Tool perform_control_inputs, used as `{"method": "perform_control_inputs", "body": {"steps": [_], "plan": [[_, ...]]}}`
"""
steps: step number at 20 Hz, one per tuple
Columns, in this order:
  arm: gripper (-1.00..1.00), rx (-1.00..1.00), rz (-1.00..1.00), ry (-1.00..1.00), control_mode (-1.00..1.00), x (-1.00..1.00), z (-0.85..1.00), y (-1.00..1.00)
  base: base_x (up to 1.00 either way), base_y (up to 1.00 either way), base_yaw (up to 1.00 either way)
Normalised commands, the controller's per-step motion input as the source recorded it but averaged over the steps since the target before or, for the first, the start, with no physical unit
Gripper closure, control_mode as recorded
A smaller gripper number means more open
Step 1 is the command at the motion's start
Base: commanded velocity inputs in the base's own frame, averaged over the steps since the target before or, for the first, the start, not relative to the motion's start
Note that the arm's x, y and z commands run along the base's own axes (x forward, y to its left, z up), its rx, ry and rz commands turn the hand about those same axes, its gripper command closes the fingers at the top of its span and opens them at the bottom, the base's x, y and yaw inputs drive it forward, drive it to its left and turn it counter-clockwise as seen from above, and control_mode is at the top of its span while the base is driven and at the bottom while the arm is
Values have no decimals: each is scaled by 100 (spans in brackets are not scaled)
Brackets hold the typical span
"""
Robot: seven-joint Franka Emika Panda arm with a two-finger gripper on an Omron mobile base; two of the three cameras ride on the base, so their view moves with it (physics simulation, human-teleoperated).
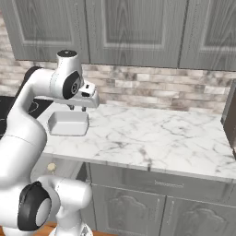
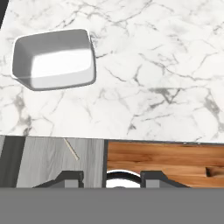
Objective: Pick the dish brush from the drawer and place it on the counter.
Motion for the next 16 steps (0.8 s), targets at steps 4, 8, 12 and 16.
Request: {"method": "perform_control_inputs", "body": {"steps": [4, 8, 12, 16], "plan": [[-100, 0, 0, 0, -100, -17, -11, 0, 0, 0, 0], [-100, 0, 0, 0, -100, -43, -31, 0, 0, 0, 0], [-100, 0, 0, 0, -100, -39, -37, 0, 0, 0, 0], [-100, 0, 0, 0, -100, -34, -41, 0, 0, 0, 0]]}}
